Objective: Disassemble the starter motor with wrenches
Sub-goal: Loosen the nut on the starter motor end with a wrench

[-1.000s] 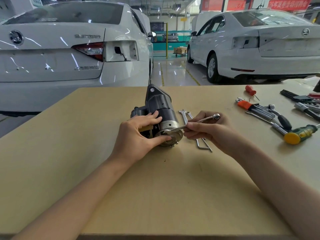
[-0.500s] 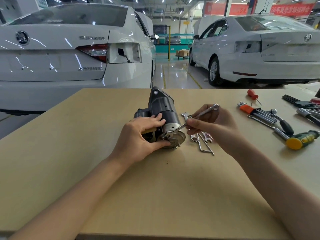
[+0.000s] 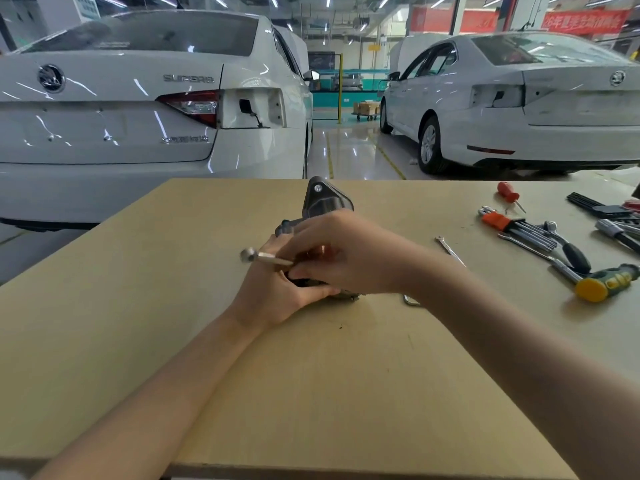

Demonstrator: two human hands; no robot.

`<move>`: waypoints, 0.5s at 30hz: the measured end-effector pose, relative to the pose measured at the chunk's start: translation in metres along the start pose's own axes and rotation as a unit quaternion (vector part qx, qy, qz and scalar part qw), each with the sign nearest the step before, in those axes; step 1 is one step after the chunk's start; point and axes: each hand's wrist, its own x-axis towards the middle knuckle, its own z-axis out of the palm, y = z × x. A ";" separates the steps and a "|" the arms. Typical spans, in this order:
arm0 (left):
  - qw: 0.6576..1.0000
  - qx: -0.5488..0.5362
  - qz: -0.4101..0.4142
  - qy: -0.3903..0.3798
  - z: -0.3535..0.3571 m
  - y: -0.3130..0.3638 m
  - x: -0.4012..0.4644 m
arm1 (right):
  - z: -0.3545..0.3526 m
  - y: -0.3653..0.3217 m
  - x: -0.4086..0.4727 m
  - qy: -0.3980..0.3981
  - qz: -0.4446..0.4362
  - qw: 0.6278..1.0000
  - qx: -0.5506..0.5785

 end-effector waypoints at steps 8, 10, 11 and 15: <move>0.996 0.041 0.058 -0.049 -0.004 0.002 0.000 | -0.008 0.051 -0.060 0.269 0.142 0.831 0.466; 0.994 0.069 0.058 -0.059 -0.005 0.002 0.001 | 0.003 0.056 -0.068 0.293 0.163 0.807 0.487; 0.993 0.079 0.053 -0.067 -0.004 0.002 0.001 | 0.007 0.058 -0.070 0.303 0.168 0.794 0.499; 0.993 0.080 0.031 -0.085 -0.001 0.002 0.003 | 0.016 0.061 -0.072 0.310 0.195 0.741 0.563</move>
